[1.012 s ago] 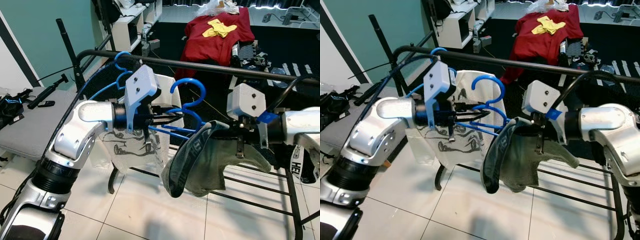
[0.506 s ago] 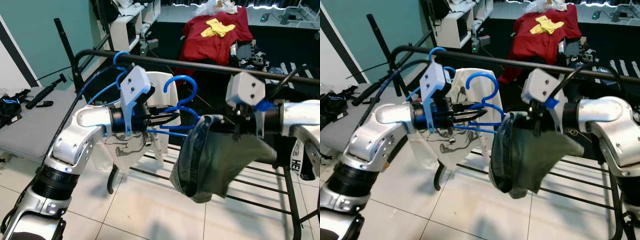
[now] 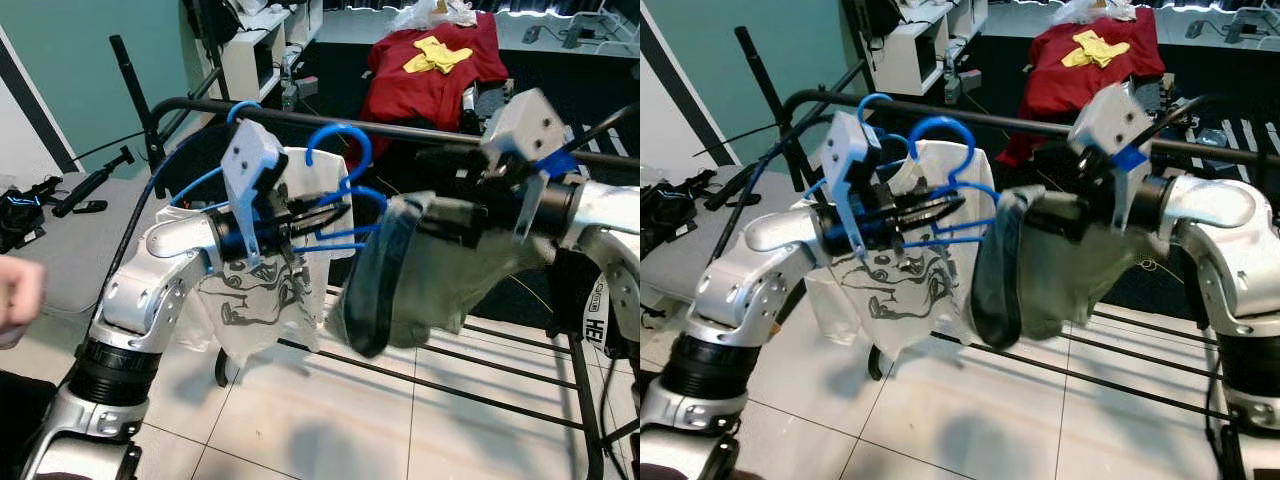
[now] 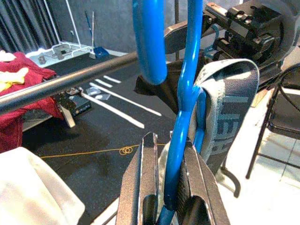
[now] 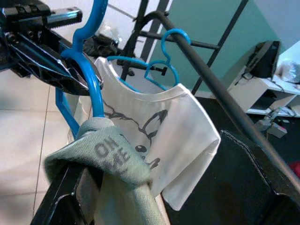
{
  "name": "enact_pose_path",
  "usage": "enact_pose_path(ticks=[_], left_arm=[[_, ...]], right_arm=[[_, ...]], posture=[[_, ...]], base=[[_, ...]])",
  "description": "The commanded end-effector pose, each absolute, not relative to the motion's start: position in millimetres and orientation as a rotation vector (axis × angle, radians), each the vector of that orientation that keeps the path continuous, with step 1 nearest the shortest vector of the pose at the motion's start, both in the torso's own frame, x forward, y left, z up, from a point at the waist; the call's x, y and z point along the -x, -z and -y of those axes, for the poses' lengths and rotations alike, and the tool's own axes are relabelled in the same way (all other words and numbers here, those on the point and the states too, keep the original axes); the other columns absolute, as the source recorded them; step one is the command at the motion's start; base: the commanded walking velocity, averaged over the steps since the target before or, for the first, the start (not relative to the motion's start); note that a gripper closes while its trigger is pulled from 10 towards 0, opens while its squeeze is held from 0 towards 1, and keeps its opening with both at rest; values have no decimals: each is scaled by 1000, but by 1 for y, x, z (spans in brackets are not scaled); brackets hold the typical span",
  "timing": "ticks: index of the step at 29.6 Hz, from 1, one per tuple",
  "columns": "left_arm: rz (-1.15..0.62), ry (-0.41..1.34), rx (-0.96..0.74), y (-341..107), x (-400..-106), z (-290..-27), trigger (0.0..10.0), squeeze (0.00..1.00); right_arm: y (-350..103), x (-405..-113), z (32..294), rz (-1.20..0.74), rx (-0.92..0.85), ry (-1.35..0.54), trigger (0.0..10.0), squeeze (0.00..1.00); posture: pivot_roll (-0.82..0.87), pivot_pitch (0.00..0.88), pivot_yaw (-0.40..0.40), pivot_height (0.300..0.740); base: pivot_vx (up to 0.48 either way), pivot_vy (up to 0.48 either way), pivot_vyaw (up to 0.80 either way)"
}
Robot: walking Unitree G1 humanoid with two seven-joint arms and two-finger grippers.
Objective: Hang hanger
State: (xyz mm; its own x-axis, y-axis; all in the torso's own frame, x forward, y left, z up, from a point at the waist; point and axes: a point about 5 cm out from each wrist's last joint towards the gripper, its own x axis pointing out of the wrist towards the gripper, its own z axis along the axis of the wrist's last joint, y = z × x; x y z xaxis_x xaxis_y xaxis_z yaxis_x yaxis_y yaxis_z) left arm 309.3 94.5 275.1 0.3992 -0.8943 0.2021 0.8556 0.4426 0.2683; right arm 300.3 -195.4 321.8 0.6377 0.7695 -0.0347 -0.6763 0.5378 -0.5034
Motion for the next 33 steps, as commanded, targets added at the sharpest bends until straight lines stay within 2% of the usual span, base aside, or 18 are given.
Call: enact_pose_path(ticks=[1, 6, 7, 8, 9, 10, 11, 12, 13, 14, 16, 17, 22, 28, 30, 33], left_arm=[[303, 1154, -123, -266, -307, -88, 0, 0], [321, 1081, -68, -269, -314, -89, 0, 0], [324, 1055, -52, -269, -316, -89, 0, 0], [324, 1055, -52, -269, -316, -89, 0, 0], [329, 1027, -38, -269, -318, -90, 0, 0], [329, 1027, -38, -269, -318, -90, 0, 0], [331, 1006, -30, -270, -320, -90, 0, 0], [331, 1006, -30, -270, -320, -90, 0, 0], [333, 993, -26, -270, -322, -91, 0, 0], [335, 979, -21, -271, -324, -92, 0, 0], [336, 972, -20, -271, -324, -93, 0, 0], [340, 956, -15, -272, -326, -94, 0, 0], [370, 899, 6, -277, -330, -97, 0, 0], [405, 898, 62, -285, -326, -91, 0, 0], [416, 928, 95, -287, -320, -81, 0, 0], [418, 936, 102, -287, -318, -79, 0, 0]], right_arm=[[-338, -298, 200, 295, 489, -817, 10000, 1000], [-348, -296, 207, 386, 380, -768, 10000, 1000], [-353, -293, 210, 431, 324, -765, 10000, 906], [-353, -293, 210, 431, 324, -765, 10000, 906], [-354, -288, 214, 445, 297, -769, 10000, 749], [-354, -288, 214, 445, 297, -769, 10000, 749], [-351, -286, 216, 434, 300, -774, 10000, 549], [-351, -286, 216, 434, 300, -774, 10000, 549], [-347, -284, 218, 412, 311, -779, 10000, 412], [-343, -283, 220, 389, 325, -775, 10000, 75], [-340, -283, 221, 377, 333, -772, 10000, 75], [-339, -283, 224, 374, 328, -749, 10000, 0], [-333, -282, 229, 348, 291, -706, 10000, 0], [-287, -279, 208, 172, 247, -789, 10000, 0], [-265, -279, 192, 112, 215, -829, 10000, 0], [-263, -279, 190, 105, 208, -834, 10000, 0]], posture=[[-54, 114, 26, 740], [-68, 119, 34, 740], [-70, 117, 36, 740], [-70, 117, 36, 740], [-75, 117, 39, 740], [-75, 117, 39, 740], [-79, 122, 41, 740], [-79, 122, 41, 740], [-79, 122, 41, 740], [-80, 122, 41, 740], [-80, 122, 41, 740], [-81, 122, 41, 740], [-83, 121, 37, 740], [-87, 120, 33, 740], [-77, 113, 30, 740], [-77, 113, 30, 740]], base=[[0, 0, 0], [0, 0, 0], [0, 0, 0], [0, 0, 0], [0, 0, 0], [0, 0, 0], [0, 0, 0], [0, 0, 0], [0, 0, 0], [0, 0, 0], [0, 0, 0], [0, 0, 0], [0, 0, 0], [0, 0, 0], [0, 0, 0], [0, 0, 0]])
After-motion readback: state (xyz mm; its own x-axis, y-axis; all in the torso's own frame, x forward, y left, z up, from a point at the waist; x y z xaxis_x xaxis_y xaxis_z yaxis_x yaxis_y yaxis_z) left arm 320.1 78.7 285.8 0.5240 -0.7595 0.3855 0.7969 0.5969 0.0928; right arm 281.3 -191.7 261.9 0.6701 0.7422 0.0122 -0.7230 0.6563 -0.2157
